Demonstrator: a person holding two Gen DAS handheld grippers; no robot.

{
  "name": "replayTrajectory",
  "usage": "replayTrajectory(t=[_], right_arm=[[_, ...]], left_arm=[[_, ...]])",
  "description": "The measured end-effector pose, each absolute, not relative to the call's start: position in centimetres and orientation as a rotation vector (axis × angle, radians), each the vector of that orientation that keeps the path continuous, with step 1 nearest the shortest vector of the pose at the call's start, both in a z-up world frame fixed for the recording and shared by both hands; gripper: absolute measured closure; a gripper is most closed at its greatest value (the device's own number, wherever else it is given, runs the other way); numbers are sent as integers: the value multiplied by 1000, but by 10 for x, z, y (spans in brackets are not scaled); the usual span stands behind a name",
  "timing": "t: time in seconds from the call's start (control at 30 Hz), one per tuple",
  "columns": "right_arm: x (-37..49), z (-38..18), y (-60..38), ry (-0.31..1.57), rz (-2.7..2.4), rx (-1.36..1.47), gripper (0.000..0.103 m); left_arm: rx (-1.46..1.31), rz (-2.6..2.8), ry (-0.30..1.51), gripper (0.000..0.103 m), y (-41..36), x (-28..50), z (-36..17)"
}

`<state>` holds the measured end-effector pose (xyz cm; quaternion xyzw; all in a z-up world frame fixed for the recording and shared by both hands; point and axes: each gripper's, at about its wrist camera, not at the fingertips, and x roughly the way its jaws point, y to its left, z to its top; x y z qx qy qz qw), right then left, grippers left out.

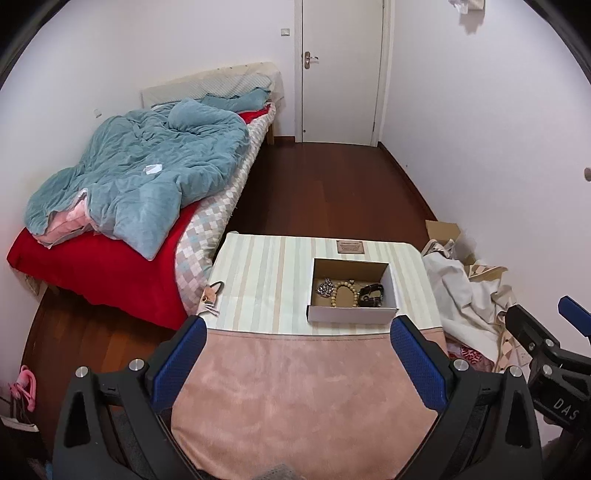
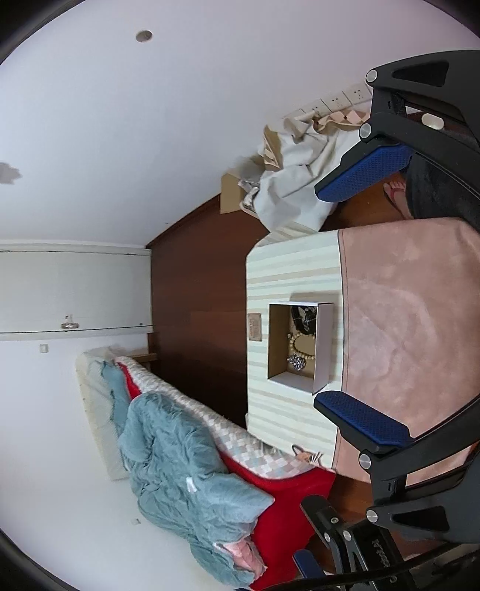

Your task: Organize jewelry

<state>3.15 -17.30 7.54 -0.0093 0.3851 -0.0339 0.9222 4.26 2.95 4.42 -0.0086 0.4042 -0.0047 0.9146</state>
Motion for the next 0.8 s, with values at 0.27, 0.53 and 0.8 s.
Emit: replayTrajectory(t=[0.27,0.53,0.8], right_arm=[[-3,106,-169,760,-66,-41,0],[-3,113,-170,757,-64,-42,0],[29,112,-173,755,-101,-65,0]], left_arm=[[-26,-17,803,1,29,15,67],[-33,-1,780,1,31,12,75],[-22,20,773,0,28,37,74]])
